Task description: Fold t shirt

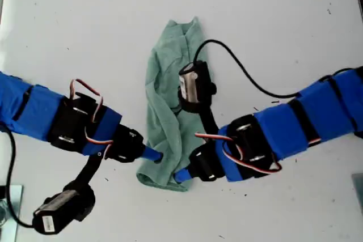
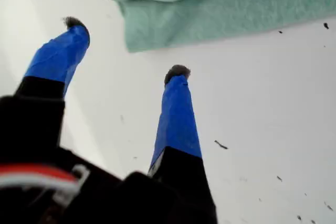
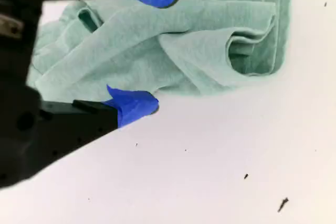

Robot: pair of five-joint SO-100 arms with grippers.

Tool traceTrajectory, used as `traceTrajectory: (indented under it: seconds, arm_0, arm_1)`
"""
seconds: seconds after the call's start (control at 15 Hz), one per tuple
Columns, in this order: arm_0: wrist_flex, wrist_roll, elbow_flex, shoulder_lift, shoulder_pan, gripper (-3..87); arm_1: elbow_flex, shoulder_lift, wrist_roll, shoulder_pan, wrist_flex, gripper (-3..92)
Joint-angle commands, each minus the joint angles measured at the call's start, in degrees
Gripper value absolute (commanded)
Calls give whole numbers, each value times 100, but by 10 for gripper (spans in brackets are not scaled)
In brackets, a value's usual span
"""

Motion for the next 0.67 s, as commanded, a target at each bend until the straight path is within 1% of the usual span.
traceTrajectory:
  seconds: [0.0, 0.2, 0.33, 0.4, 0.47, 0.6]
  arm_0:
    - [-668, -79, -237, -721, 114, 264]
    - [-1204, -141, -352, -1336, 343, 129]
    - [-1327, -185, -352, -1336, 554, 30]
    - [-1406, -237, -378, -1327, 668, -2]
    - [-1459, -255, -536, -1318, 782, -2]
    - [-1494, -176, -1116, -1257, 993, -2]
  arm_1:
    - [-299, -369, 79, -88, -510, 291]
    - [-422, -1345, 149, -158, -1151, 258]
    - [-422, -1661, 255, -281, -1362, 223]
    - [-404, -1687, 404, -334, -1345, 131]
    - [-404, -1679, 422, -378, -1301, 37]
    - [-404, -1204, 229, -422, -1046, 25]
